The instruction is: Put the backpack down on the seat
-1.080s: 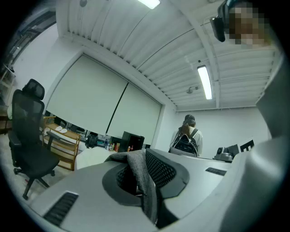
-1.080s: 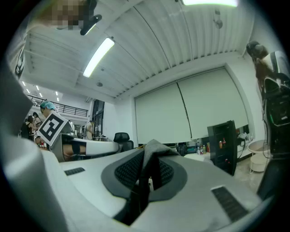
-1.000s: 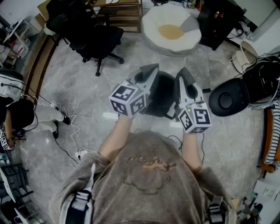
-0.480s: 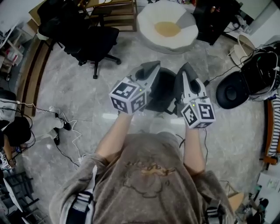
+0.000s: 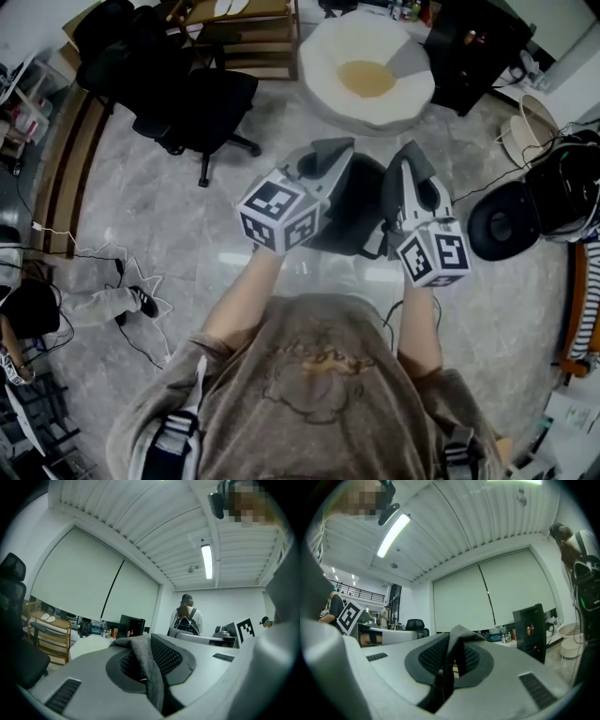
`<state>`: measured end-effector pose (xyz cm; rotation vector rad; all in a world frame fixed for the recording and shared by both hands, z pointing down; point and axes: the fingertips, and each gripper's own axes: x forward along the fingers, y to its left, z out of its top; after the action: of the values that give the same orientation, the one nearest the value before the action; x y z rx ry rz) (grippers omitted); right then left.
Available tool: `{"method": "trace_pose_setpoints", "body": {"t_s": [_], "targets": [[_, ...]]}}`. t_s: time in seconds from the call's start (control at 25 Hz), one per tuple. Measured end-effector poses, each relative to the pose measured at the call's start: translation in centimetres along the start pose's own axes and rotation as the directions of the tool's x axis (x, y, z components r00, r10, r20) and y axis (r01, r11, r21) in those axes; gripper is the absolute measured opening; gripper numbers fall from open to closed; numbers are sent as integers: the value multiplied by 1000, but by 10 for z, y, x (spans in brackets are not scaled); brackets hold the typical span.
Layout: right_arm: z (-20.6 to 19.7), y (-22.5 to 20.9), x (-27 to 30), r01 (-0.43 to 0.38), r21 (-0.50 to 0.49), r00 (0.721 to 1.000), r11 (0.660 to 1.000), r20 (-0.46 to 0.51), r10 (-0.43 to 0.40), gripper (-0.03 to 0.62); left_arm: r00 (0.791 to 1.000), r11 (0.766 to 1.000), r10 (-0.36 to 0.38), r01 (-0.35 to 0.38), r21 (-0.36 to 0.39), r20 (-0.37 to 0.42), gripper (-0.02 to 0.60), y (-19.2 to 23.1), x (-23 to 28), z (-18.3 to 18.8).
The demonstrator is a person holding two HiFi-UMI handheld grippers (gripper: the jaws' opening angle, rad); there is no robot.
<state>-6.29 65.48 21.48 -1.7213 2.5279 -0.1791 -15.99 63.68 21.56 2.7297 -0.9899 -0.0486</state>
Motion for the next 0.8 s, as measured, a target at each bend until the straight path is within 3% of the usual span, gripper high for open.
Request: {"method": "trace_pose_setpoints", "body": {"t_s": [0.4, 0.8], "targets": [[-3, -90, 121, -32, 69, 998, 997, -48, 35, 26, 999, 999, 9, -11, -47, -44, 31, 89, 123, 7], [18, -180, 244, -81, 69, 993, 994, -83, 87, 26, 999, 996, 13, -16, -88, -39, 31, 180, 256, 32]]}}
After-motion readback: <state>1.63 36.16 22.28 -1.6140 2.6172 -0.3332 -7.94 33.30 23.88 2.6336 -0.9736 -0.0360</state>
